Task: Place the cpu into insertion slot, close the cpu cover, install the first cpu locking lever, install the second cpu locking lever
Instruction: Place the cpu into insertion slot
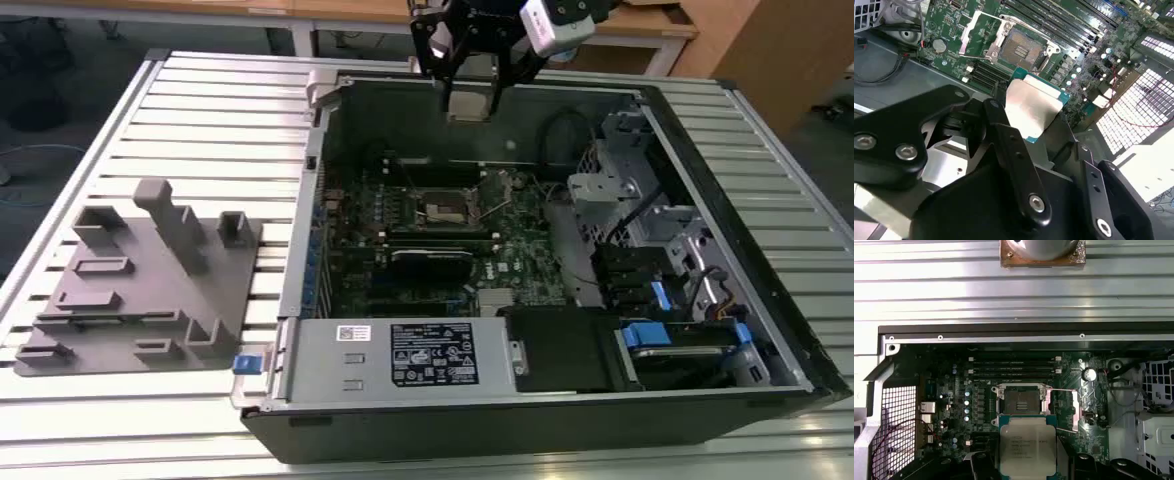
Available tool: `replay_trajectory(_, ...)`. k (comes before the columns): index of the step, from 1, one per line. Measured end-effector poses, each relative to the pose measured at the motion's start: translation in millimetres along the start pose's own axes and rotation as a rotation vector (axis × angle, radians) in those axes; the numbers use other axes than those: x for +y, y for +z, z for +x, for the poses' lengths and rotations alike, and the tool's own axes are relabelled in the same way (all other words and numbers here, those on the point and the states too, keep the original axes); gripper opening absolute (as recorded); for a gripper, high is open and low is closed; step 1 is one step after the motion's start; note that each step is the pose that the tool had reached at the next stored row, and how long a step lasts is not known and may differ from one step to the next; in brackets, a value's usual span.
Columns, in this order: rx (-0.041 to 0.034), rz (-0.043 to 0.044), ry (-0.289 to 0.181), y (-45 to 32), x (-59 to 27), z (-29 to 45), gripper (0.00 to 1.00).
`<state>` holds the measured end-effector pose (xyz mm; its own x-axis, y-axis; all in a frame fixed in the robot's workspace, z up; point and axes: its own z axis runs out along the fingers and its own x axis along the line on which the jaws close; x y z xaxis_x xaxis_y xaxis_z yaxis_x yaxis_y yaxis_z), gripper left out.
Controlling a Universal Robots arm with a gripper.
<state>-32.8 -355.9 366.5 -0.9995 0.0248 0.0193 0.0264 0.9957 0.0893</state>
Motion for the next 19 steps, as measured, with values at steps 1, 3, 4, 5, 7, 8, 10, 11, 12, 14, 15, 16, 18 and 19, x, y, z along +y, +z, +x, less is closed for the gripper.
replay_trajectory(1, 0.0, 0.0, 0.0, 0.0, 0.0, 0.0, 0.54)
replay_trajectory(3, 0.0, 0.0, 0.0, 0.0, 0.0, 0.0, 0.54)
replay_trajectory(4, 0.0, 0.0, 0.0, 0.0, 0.0, 0.0, 0.54)
replay_trajectory(5, 0.0001, 0.0001, 0.0, 0.1, 0.0, 0.0, 0.54)
replay_trajectory(7, 0.0, -0.0001, 0.0, 0.6, 0.0, 0.0, 0.54)
replay_trajectory(8, 0.0, -0.0001, 0.0, 1.0, -0.1, 0.0, 0.54)
replay_trajectory(10, 0.0, 0.0, 0.0, 1.7, -0.2, 0.0, 0.54)
replay_trajectory(11, 0.0001, 0.0001, 0.0, 1.9, -0.2, 0.0, 0.54)
replay_trajectory(12, 0.0001, 0.0001, 0.0, 1.9, -0.2, 0.0, 0.54)
replay_trajectory(14, 0.0, 0.0, 0.0, 2.0, -0.2, 0.0, 0.54)
replay_trajectory(15, 0.0, 0.0, 0.0, 2.0, -0.2, -0.1, 0.54)
replay_trajectory(16, 0.0, 0.0, 0.0, 2.0, -0.2, -0.1, 0.54)
replay_trajectory(18, -0.0002, -0.0003, 0.0, 2.9, -0.2, -0.1, 0.54)
replay_trajectory(19, 0.0, -0.0001, 0.0, 3.4, -0.3, -0.1, 0.54)
